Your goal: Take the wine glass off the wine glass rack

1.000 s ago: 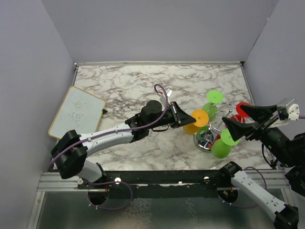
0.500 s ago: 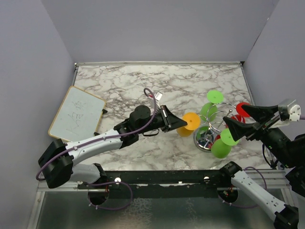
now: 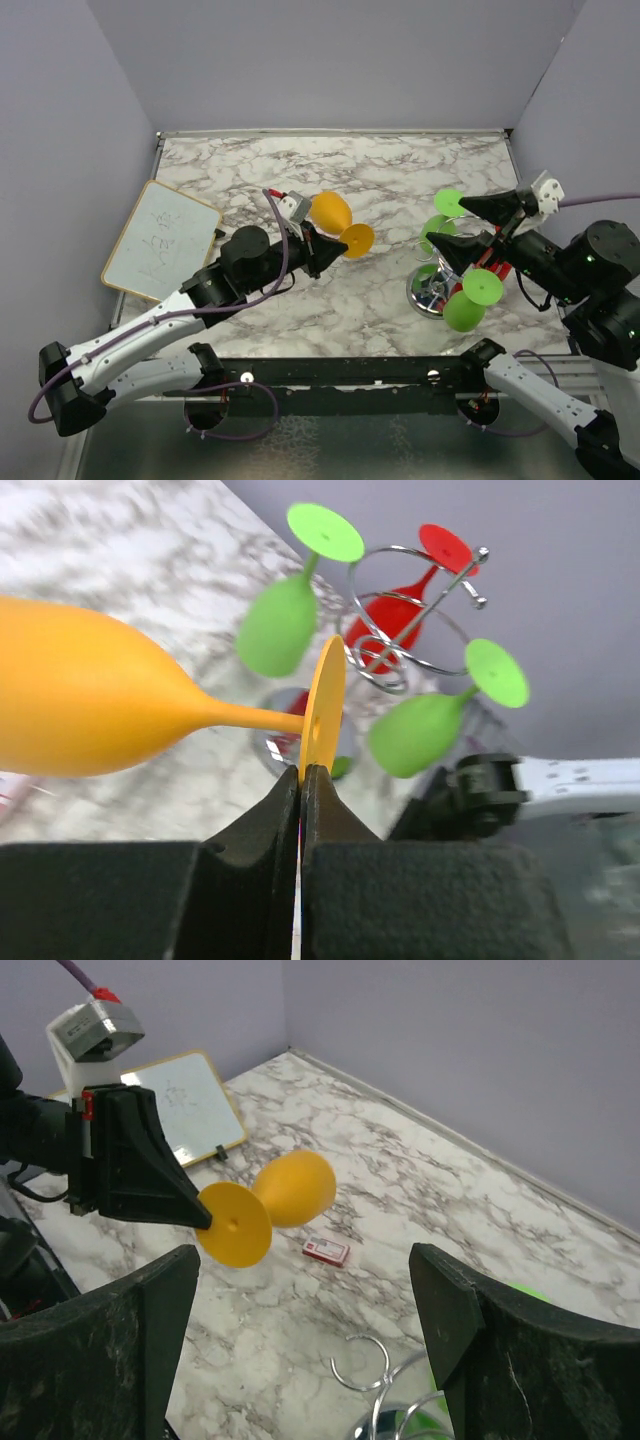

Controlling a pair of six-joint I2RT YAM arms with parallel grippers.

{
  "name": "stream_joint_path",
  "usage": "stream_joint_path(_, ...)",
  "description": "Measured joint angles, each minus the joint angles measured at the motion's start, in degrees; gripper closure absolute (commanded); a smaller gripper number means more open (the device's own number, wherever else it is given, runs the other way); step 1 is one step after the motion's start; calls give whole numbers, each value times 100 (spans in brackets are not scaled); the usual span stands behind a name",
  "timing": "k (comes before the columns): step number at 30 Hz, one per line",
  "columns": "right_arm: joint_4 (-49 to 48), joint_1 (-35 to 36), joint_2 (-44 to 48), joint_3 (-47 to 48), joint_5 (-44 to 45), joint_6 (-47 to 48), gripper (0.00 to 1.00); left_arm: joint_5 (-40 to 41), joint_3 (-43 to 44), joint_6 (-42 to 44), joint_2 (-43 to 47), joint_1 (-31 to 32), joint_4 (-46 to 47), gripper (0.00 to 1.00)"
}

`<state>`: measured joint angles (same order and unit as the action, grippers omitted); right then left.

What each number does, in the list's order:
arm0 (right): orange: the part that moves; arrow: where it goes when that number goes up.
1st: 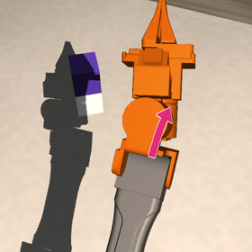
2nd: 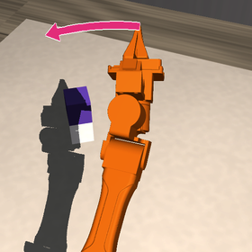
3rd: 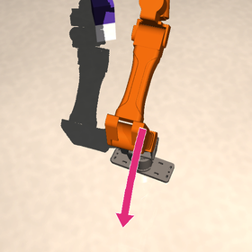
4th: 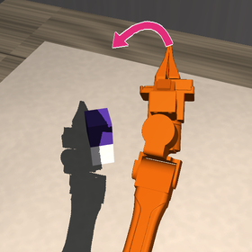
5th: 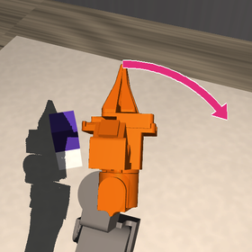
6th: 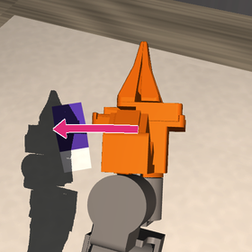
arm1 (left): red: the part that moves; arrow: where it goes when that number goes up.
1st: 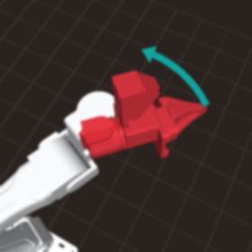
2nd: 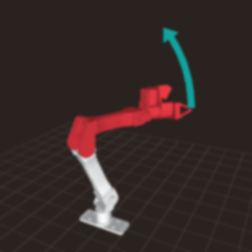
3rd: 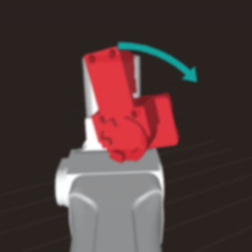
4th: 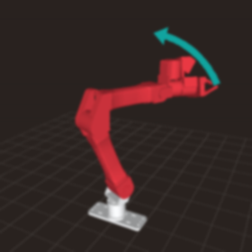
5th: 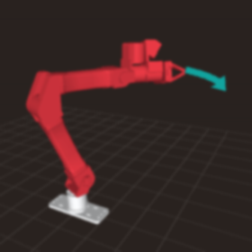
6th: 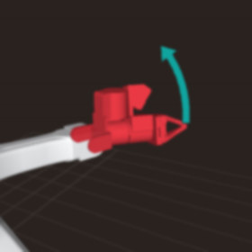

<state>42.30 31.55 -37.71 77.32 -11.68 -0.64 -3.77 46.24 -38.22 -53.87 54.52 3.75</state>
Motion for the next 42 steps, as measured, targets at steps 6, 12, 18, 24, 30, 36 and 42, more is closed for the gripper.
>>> stream_joint_path(6,-531,0,-800,24,-841,-107,13,201,17,3495,518,-9,-153,100)
stream_joint_path(12,-809,0,-1836,428,-1443,-861,0,-7,-1019,8035,964,-7,254,100)
stream_joint_path(18,-831,0,-2841,981,-1816,-1961,0,92,-1438,9818,511,0,435,100)
stream_joint_path(24,-417,0,-3473,1368,-1744,-2437,0,225,-1810,10727,498,83,935,100)
stream_joint_path(30,-142,0,-3786,1460,-1598,-1908,0,258,-1897,11025,505,149,1202,100)
stream_joint_path(36,-7,0,-3803,1742,-1703,-662,5,317,-2162,11191,514,234,1237,100)
stream_joint_path(42,-37,0,-3611,1565,-2583,713,19,341,-2194,11278,380,361,1244,100)
